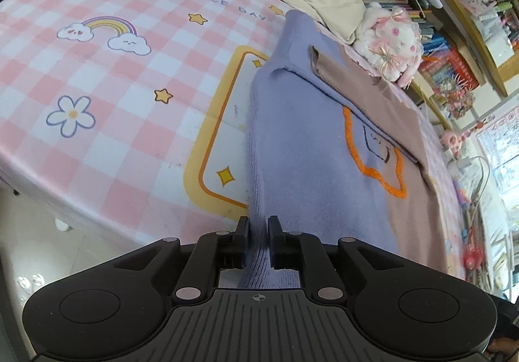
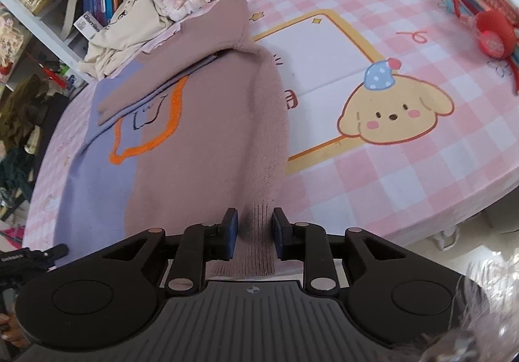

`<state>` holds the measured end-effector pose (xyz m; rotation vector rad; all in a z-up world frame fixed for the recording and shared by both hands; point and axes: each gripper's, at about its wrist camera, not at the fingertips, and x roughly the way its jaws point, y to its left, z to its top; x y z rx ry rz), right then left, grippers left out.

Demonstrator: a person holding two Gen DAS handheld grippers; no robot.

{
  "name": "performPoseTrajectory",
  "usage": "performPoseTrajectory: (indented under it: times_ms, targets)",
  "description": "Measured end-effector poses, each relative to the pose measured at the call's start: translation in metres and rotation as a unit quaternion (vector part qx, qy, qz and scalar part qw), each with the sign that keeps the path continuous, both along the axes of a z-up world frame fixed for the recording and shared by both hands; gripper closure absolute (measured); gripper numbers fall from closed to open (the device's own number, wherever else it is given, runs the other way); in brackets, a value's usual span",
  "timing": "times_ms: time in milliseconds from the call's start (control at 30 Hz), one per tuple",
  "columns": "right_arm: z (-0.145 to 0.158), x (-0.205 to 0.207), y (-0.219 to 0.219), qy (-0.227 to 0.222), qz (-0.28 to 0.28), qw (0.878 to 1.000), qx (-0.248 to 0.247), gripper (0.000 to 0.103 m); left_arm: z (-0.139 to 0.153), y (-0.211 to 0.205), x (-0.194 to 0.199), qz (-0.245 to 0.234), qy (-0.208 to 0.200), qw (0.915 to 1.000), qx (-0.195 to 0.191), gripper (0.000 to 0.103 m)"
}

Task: Fold clothes
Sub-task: 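Lift the hem with both grippers and carry it toward the collar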

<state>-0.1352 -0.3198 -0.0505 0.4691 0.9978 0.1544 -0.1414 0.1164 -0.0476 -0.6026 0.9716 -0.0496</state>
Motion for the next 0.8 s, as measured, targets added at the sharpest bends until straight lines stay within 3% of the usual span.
performPoseTrajectory:
  times_ms: [233,800]
  targets:
    - [-0.0015,0.0049,-0.0003,0.004,0.0,1.0,0.031,0.08,-0.0049,0.0054,0.0006,0.016,0.0,0.9993,-0.033,0.091]
    - [-0.0029,-0.0011,0.0029,-0.005,0.003,0.999,0.032,0.083,-0.0065,0.0075,0.0023,0.019,0.006,0.9986,-0.049,0.09]
